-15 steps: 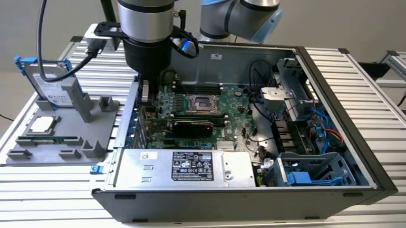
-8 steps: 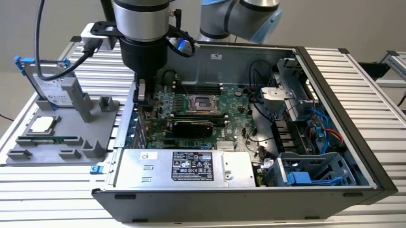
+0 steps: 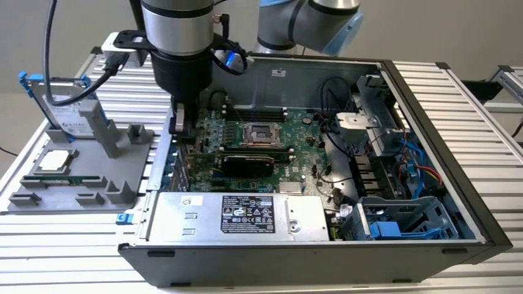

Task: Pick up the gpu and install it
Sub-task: 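Insert the gpu into the slot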

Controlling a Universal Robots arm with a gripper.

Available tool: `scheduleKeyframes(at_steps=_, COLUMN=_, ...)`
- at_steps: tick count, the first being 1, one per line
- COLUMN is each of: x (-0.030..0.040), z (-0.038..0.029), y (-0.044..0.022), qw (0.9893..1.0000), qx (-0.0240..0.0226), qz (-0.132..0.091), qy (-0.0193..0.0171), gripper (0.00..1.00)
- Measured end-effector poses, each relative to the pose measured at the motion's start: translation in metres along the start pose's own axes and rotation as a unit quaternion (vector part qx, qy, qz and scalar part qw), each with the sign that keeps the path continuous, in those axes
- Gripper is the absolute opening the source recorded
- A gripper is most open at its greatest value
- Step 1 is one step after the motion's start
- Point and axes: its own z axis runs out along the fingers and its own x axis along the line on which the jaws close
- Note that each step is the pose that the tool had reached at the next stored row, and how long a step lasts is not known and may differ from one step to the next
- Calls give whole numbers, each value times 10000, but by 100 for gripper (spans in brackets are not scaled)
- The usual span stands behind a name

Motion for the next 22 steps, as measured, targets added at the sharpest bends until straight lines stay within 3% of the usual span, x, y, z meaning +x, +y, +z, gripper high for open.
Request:
scheduleKeyframes(at_steps=5, x=0, z=64, y=-2, qw=10000, qx=42, qz=-2, qy=-13, gripper=0)
scheduleKeyframes(at_steps=14, x=-10, z=70, y=-49, qw=10000, qx=42, qz=-1, qy=-17, gripper=0)
scheduleKeyframes(at_steps=22, x=-19, z=60, y=-227, qw=10000, qx=41, qz=-1, qy=-16, gripper=0)
